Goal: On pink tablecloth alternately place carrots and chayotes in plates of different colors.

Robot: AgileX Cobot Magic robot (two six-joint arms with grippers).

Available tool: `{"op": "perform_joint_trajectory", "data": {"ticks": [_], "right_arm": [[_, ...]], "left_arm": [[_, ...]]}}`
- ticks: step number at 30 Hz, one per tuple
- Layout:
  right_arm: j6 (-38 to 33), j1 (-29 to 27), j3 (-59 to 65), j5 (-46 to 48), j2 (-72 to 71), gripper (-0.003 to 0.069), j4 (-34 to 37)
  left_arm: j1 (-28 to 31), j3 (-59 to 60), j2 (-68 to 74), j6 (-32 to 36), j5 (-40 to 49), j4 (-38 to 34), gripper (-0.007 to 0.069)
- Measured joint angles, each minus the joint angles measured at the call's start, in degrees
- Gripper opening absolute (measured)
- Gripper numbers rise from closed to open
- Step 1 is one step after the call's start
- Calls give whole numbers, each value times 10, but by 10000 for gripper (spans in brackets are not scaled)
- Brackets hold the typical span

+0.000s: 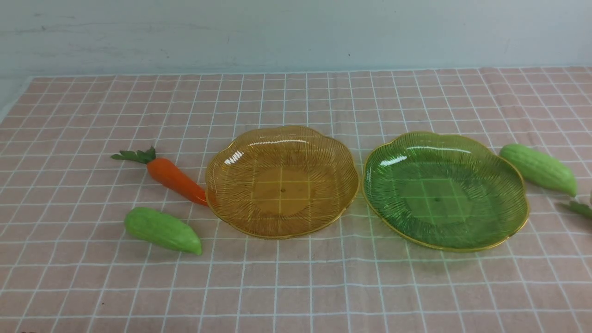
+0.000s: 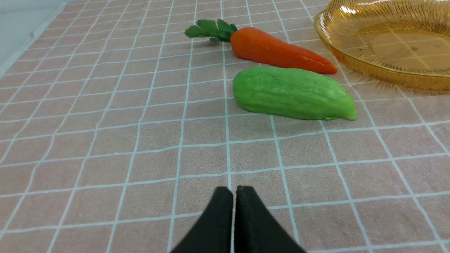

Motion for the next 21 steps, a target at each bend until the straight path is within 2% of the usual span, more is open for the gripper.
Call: {"op": "perform_joint_trajectory", "data": {"ticks": [17,19,21], "right_arm": [[-16,0,0,0,0,44,2],[12,0,1,-8,0,44,54],[63,0,1,-20,0,44,146]], "left_arm": [[0,0,0,-12,0,-14,-3],[0,0,0,-46,0,-81,-3],[0,0,0,-123,1,-212,-3]]}}
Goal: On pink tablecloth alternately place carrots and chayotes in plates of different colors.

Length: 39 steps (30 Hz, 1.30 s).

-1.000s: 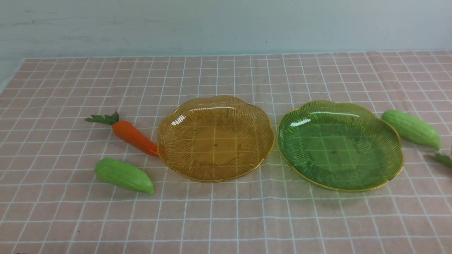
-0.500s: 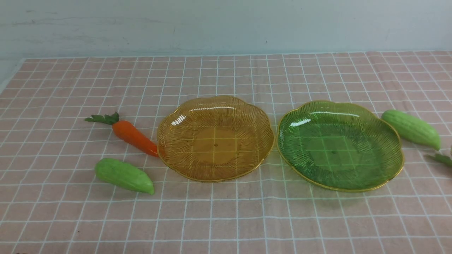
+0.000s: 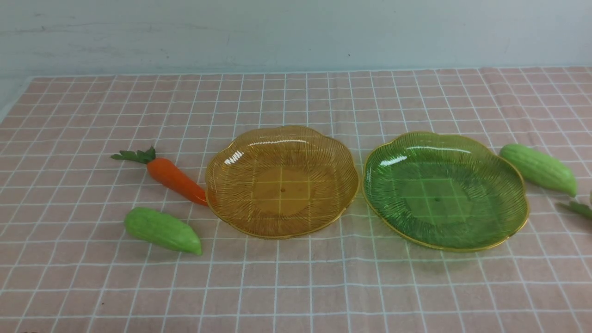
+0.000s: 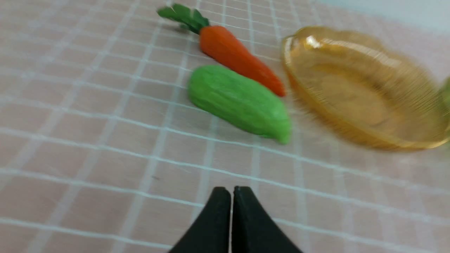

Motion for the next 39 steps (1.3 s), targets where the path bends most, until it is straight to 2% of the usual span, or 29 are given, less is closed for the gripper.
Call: {"op": "perform_joint_trajectory", "data": {"ticks": [3,5,8,11,14,16,19,21,23,25,28,31,34,36,39], "right_arm": [[68,0,0,-13,0,44,160],[85,0,0,-21,0,44,244],[72,0,0,-45,0,44,272],[14,0,-26,-56,0,44,265],[-34,0,-130,-37,43,44,192],[-23,0,-191,9,119,44,126],[45,0,-270,95,243,44,7],[117,0,-323,143,351,46,-93],[167,0,-366,169,444,64,-174],[200,0,-433,189,556,130,-252],[212,0,-495,193,672,244,-306],[214,0,-582,207,810,419,-377],[204,0,-672,270,940,533,-412],[183,0,-739,326,1013,552,-423],[140,-1,-864,426,1116,536,-432]], "left_arm": [[0,0,0,-73,1,-197,-3],[0,0,0,-80,0,-286,-3],[0,0,0,-78,-31,-356,-3],[0,-21,0,-43,-38,-391,-3],[0,-105,27,36,16,-382,-3],[0,-154,76,66,70,-352,-3],[0,-230,196,81,175,-258,-3],[0,-274,274,86,242,-188,-3],[0,-305,344,90,292,-138,-3],[0,-335,401,94,321,-88,-3],[0,-365,471,103,331,-38,13],[0,-371,507,104,332,-34,69],[0,-371,513,104,332,-30,141],[0,-371,513,104,333,-30,196],[0,-371,513,104,333,-30,255]]}}
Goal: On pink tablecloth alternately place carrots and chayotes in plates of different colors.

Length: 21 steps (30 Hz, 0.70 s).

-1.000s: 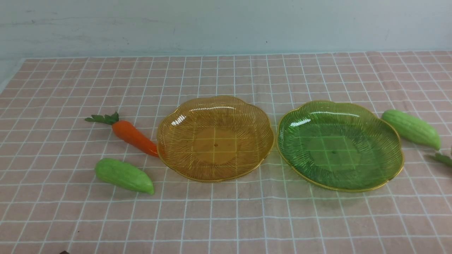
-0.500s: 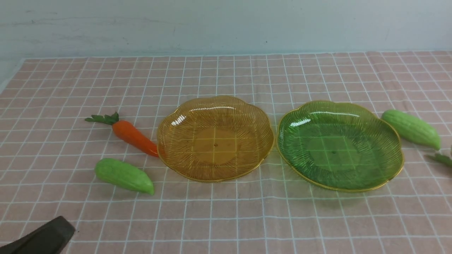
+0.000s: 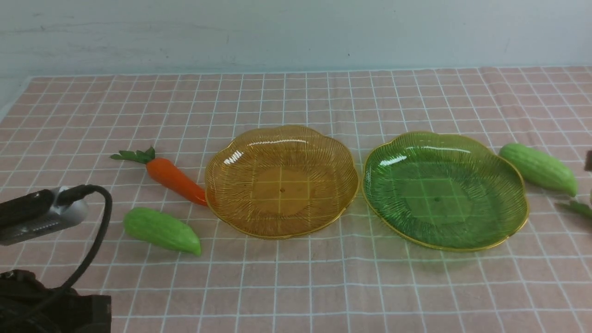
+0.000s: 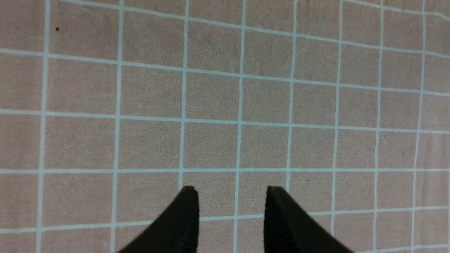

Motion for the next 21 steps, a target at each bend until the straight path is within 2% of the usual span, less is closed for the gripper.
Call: {"op": "perform_joint_trajectory", "data": {"ticks": [3,6,9,10,13,17,21], "right_arm": [[-37,-1,-108,49,72,479,0],[-82,-1,-196,54,121,410,24],[-116,-2,-223,59,135,400,52],[-127,-2,-226,61,140,409,58],[-156,-2,-228,65,151,502,60],[-163,-2,-228,65,171,621,61],[-167,-2,-228,65,196,643,61]], "left_arm": [[0,0,0,0,0,0,284],[0,0,0,0,0,0,290],[0,0,0,0,0,0,290],[0,0,0,0,0,0,290],[0,0,0,1,0,0,290],[0,0,0,2,-3,0,290],[0,0,0,2,-4,0,290]]}}
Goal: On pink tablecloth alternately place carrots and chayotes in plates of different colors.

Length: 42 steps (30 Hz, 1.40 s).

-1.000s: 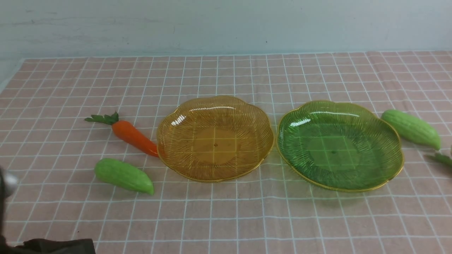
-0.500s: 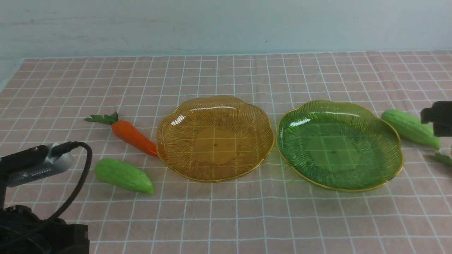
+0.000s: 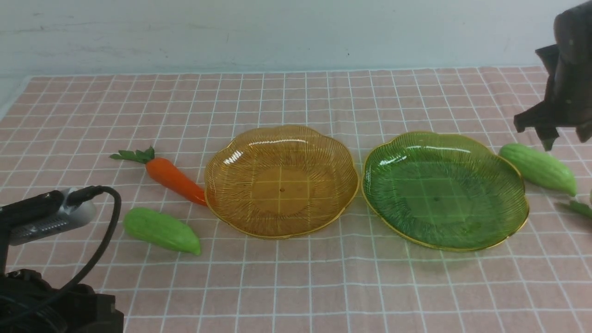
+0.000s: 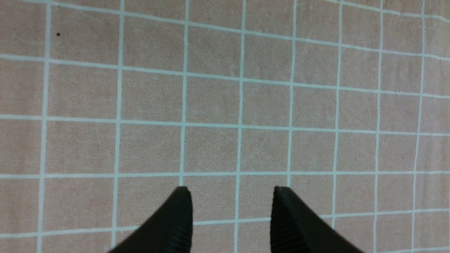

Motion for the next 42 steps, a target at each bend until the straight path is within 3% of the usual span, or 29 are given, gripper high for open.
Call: {"op": "perform_joint_trajectory", "data": {"ticks": [6,8,10,14,17,19,20,24,27,28,33,38,42], "right_arm": [[-24,-1,0,-1,24,601,-7],[-38,-2,0,-1,27,533,-13],[-52,-2,0,-1,25,405,-24],[-51,-2,-4,0,-19,393,-21],[-29,-4,-6,0,-90,393,68],[-49,3,6,1,-145,393,208],[-62,11,13,2,-152,393,238],[-78,64,49,4,-142,393,248],[-67,97,65,7,-117,437,201],[-60,103,66,6,-110,495,182],[-32,105,68,6,-110,650,149],[-24,95,68,6,-145,687,118],[-18,50,84,4,-196,689,105]], "left_arm": [[0,0,0,0,0,0,290],[0,0,0,0,0,0,290],[0,0,0,0,0,0,290],[0,0,0,0,0,1,290],[0,0,0,1,0,1,290],[0,0,0,4,0,3,290],[0,0,0,4,-3,6,290],[0,0,2,0,-20,12,290],[0,0,12,-1,-26,12,290],[0,0,16,-1,-27,12,290],[0,0,23,-2,-28,12,290],[0,0,23,-4,-28,13,290],[0,0,24,-4,-28,13,290]]}}
